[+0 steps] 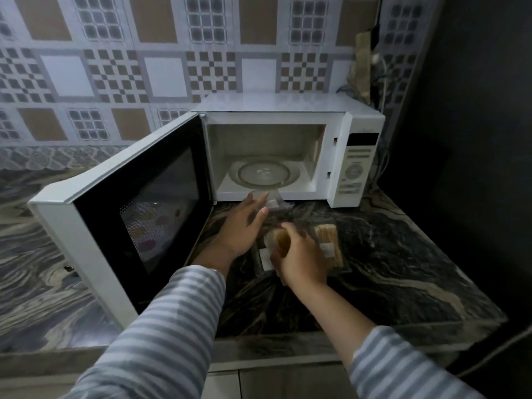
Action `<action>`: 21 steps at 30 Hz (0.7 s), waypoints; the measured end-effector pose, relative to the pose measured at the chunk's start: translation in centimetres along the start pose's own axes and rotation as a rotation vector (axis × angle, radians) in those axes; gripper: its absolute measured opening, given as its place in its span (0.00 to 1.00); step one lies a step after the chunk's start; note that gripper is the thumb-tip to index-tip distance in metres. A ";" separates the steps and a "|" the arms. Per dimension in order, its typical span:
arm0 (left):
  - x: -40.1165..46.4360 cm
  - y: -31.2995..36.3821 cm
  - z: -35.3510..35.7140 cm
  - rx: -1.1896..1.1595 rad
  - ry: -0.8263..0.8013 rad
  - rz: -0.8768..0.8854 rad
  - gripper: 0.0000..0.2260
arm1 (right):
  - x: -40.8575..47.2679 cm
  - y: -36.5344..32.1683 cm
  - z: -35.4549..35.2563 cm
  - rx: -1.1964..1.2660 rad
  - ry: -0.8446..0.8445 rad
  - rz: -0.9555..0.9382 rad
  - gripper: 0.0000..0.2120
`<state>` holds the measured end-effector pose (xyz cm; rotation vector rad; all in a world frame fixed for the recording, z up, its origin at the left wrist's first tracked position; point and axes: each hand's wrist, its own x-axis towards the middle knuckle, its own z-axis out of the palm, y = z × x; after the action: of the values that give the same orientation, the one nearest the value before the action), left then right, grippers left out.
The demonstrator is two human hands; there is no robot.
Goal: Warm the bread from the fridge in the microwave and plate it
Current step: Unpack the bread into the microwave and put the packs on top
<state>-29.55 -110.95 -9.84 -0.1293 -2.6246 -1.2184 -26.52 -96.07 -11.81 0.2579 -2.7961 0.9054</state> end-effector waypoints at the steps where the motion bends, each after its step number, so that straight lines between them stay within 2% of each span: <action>1: -0.4 -0.2 0.2 -0.002 -0.006 0.001 0.19 | -0.8 0.4 -0.5 0.002 0.013 -0.004 0.25; 11: -4.8 -3.8 3.3 0.283 -0.161 -0.022 0.21 | -6.3 4.3 -4.3 -0.028 0.093 0.020 0.24; 21: -6.1 -5.9 3.0 0.533 -0.294 0.011 0.21 | -2.5 1.6 -7.5 0.062 0.121 0.004 0.22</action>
<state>-25.27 -112.31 -17.60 -0.2373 -3.0937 -0.4875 -23.47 -90.04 -7.31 0.1998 -2.6621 0.9758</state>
